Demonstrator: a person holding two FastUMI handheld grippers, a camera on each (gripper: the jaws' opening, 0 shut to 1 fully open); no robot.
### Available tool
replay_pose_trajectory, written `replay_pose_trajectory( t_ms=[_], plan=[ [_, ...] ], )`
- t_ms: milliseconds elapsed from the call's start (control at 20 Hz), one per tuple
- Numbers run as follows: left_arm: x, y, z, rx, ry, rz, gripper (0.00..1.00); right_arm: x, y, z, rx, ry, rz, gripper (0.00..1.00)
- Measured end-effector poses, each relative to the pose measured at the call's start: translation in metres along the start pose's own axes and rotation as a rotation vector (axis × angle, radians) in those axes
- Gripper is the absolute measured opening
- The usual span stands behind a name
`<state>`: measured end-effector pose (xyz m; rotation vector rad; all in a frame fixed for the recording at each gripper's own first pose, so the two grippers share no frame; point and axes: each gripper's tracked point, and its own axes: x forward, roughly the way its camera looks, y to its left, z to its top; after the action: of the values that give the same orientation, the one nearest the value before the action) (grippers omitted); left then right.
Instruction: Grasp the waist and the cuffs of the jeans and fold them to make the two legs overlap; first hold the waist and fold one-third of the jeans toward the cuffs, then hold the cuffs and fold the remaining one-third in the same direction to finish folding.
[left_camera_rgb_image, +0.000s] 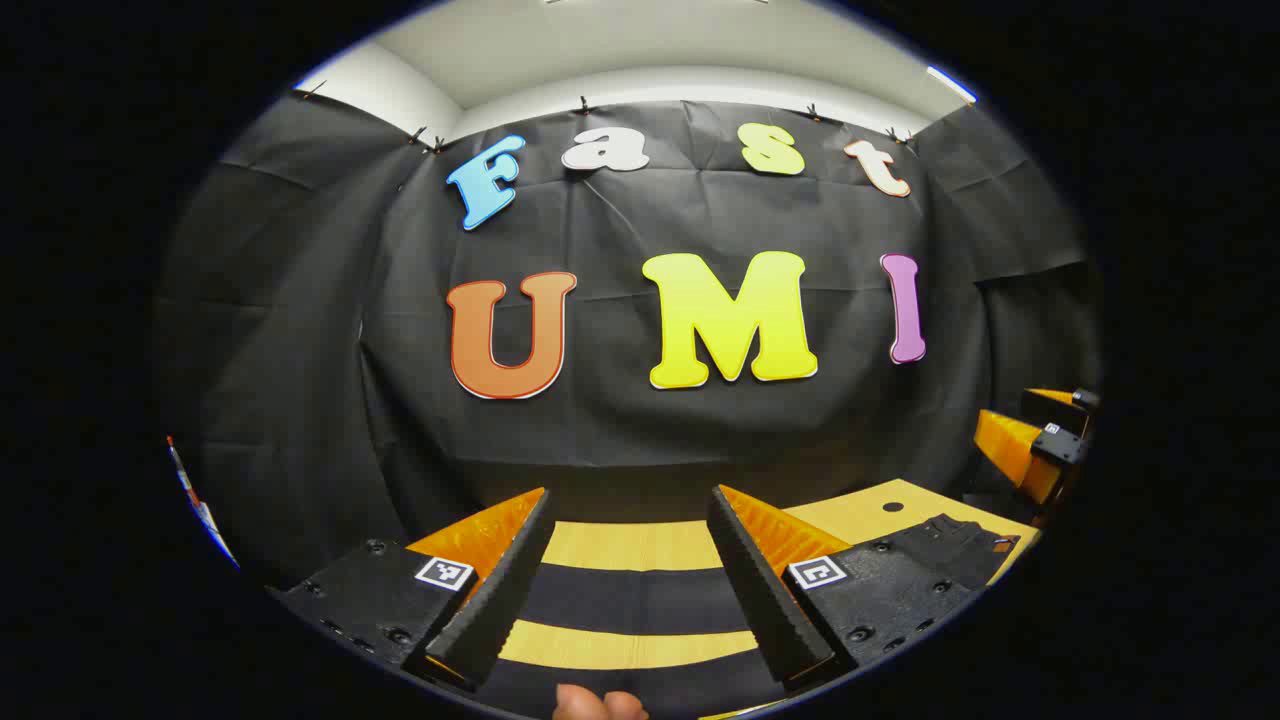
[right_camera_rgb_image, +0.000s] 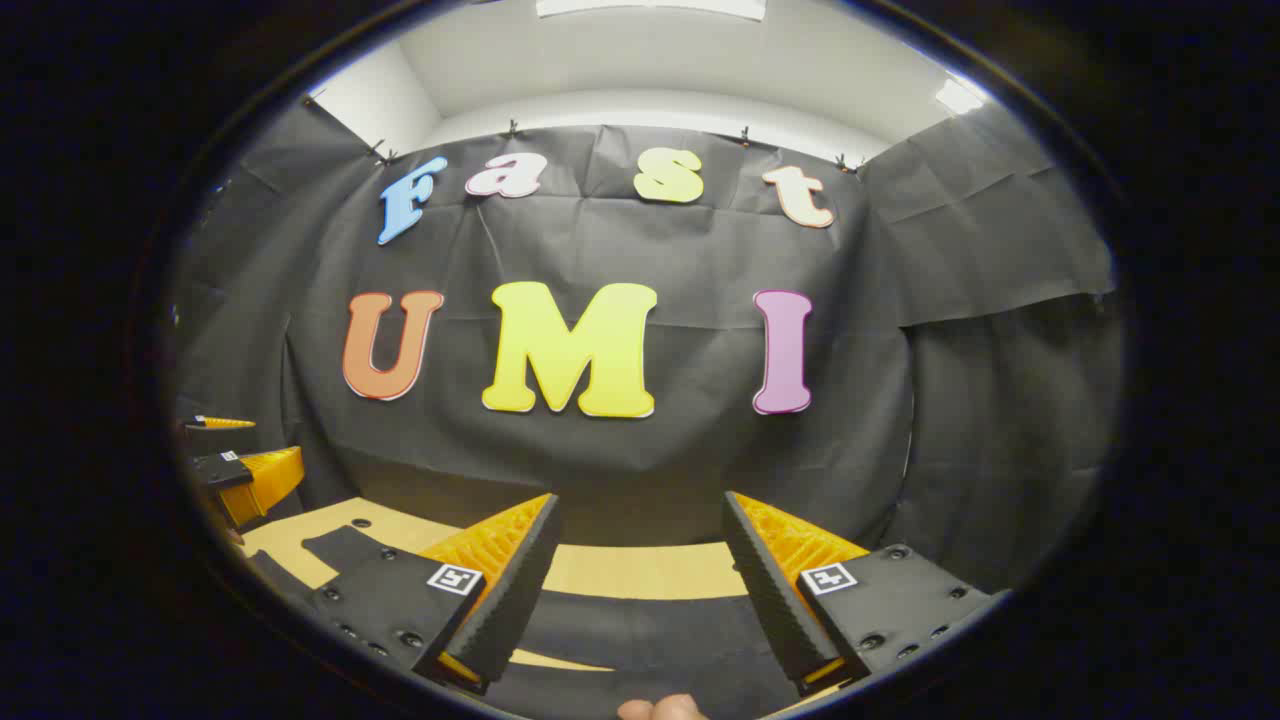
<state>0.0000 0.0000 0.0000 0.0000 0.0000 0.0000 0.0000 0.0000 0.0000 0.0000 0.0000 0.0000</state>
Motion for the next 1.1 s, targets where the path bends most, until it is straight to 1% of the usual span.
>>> replay_pose_trajectory(
  t_ms=[300, 400, 650, 900, 1000, 1100],
  plan=[
    [-0.002, 0.001, -0.002, 0.000, 0.007, 0.011, 0.98, 0.002, -0.002, 0.007, -0.017, -0.022, 0.000, 0.99],
    [-0.002, 0.001, -0.001, -0.019, 0.003, 0.013, 0.98, 0.001, 0.000, 0.002, -0.016, -0.009, 0.005, 0.99],
    [-0.003, 0.002, -0.003, -0.019, 0.010, 0.028, 0.98, -0.002, 0.005, -0.002, -0.013, -0.004, 0.015, 0.99],
    [-0.011, 0.010, -0.010, -0.046, 0.030, 0.065, 0.98, -0.003, 0.015, -0.011, -0.002, 0.021, 0.027, 0.99],
    [-0.026, 0.029, -0.026, -0.086, 0.066, 0.076, 0.98, -0.005, 0.025, -0.014, -0.016, 0.024, 0.048, 0.99],
    [-0.041, 0.047, -0.040, -0.177, 0.091, 0.092, 0.98, -0.008, 0.039, -0.018, -0.032, 0.024, 0.079, 0.99]
  ],
)
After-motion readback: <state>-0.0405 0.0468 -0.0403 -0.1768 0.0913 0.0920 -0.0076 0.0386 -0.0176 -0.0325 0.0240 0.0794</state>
